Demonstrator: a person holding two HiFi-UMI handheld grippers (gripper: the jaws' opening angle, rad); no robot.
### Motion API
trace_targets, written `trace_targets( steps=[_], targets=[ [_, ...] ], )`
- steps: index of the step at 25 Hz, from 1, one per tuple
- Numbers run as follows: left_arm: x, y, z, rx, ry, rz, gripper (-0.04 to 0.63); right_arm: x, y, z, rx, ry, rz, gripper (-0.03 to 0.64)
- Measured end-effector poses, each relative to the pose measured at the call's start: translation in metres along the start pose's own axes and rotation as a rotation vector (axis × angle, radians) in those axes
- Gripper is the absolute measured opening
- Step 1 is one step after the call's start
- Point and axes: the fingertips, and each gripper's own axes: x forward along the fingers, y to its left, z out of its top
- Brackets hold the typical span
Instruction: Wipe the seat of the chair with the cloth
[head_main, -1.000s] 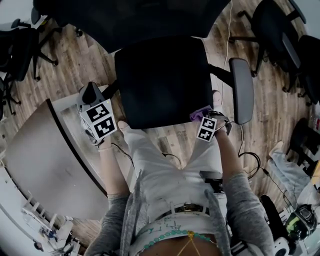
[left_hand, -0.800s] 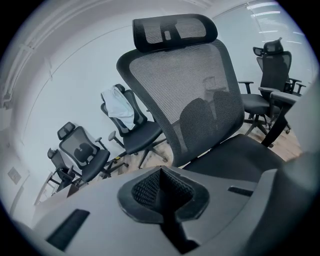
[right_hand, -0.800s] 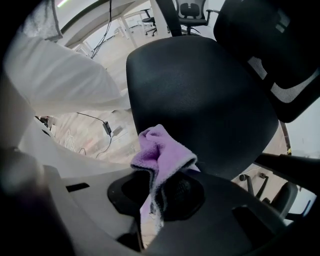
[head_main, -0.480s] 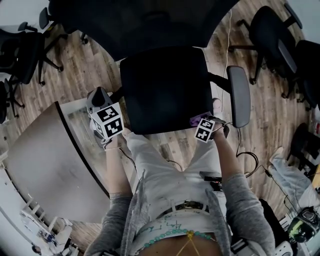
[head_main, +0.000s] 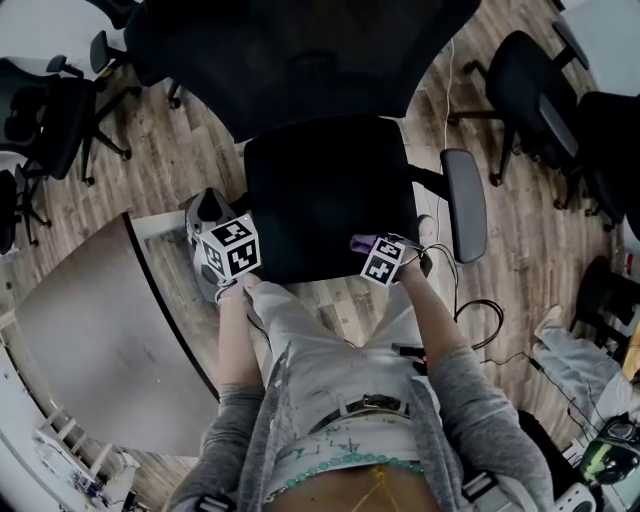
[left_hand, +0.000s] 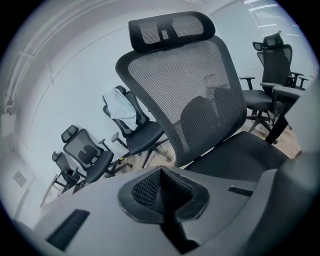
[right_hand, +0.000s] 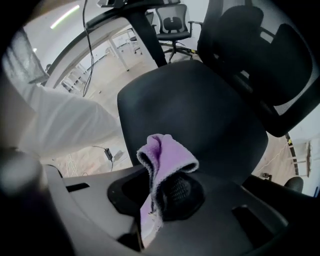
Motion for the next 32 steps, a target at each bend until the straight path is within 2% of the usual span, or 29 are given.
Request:
trace_targets(
  steps=[6, 9, 13, 19, 24, 32],
  targets=[
    [0.002, -0.003, 0.000, 0.014, 0.005, -0.015, 0.008, -0.024, -0.004, 0.050, 0.014, -0.094, -0.014, 0.048],
    [-0.002, -0.013, 0.004, 0.037, 0.023, -0.064, 0.008, -0.036, -0.007, 0.066, 0.019, -0.119, -0.021, 0.048],
    [-0.016, -0.032, 0.021, 0.063, -0.004, -0.127, 0.008, -0.056, -0.012, 0.083, 0.028, -0.160, -0.032, 0.048],
    [-0.040, -0.061, 0.038, 0.040, -0.037, -0.208, 0.008, -0.102, -0.024, 0.115, 0.045, -0.270, -0.071, 0.048],
    [-0.066, -0.077, 0.050, -0.027, -0.061, -0.276, 0.008, -0.153, -0.030, 0.140, 0.064, -0.371, -0.104, 0.048],
    [-0.106, -0.086, 0.071, -0.032, -0.131, -0.314, 0.008, -0.207, -0.034, 0.164, 0.068, -0.476, -0.154, 0.048]
  ],
)
